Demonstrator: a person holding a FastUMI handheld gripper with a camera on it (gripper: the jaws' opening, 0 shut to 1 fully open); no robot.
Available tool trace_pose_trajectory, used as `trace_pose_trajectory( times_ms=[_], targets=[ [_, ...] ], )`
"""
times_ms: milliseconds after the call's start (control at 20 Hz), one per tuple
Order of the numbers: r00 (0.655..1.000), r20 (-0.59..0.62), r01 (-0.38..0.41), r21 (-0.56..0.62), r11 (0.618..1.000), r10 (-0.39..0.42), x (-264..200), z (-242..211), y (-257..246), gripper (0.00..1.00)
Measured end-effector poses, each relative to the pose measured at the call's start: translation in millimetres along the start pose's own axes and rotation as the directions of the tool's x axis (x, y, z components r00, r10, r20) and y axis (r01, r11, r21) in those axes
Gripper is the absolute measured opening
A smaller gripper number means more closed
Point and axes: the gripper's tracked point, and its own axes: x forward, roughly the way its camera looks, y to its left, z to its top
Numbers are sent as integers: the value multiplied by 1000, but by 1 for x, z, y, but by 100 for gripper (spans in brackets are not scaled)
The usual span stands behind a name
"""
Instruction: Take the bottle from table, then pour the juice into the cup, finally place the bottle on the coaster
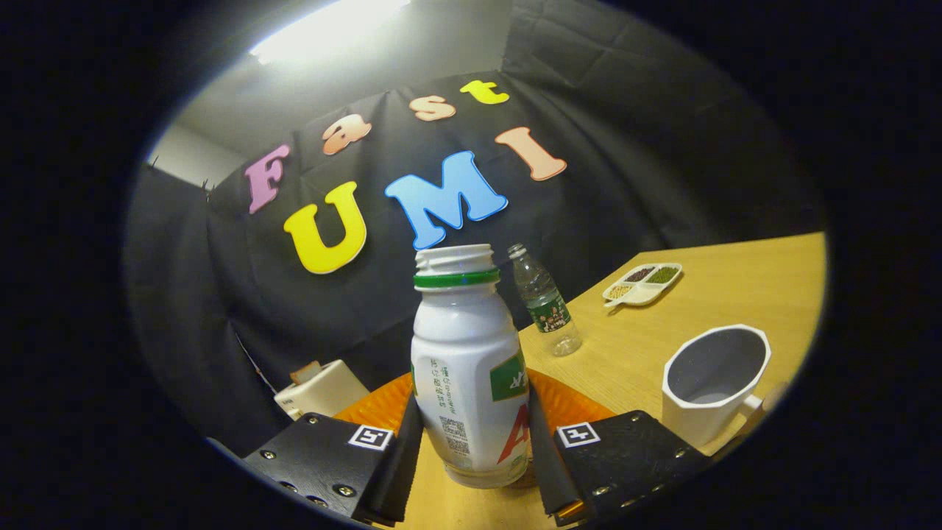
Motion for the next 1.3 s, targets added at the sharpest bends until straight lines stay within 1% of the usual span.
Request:
trace_pose_trajectory(
  times_ms=[100,300,450,500,600,750,800,850,900,1000,1100,1300],
  targets=[
    [1000,-18,12,-109,994,-14,7,-10,1,66],
    [998,-55,27,-227,974,-40,16,-28,-4,66],
    [997,-70,15,-264,964,-35,19,-37,-6,67],
    [997,-75,0,-266,964,-20,21,-40,-2,67],
    [998,-62,-12,-284,959,-6,22,-39,0,67],
    [999,-46,-18,-281,959,5,22,-39,-1,67],
    [998,-63,-10,-272,962,-8,23,-44,-6,72],
    [995,-96,7,-271,963,-34,21,-52,-14,74],
    [993,-112,7,-265,964,-38,21,-55,-15,84],
    [994,-102,-2,-262,965,-25,16,-48,-13,99],
    [997,-82,-19,-270,963,-4,8,-34,-9,99],
    [996,23,-80,-226,971,87,-19,24,16,98]
  ],
)
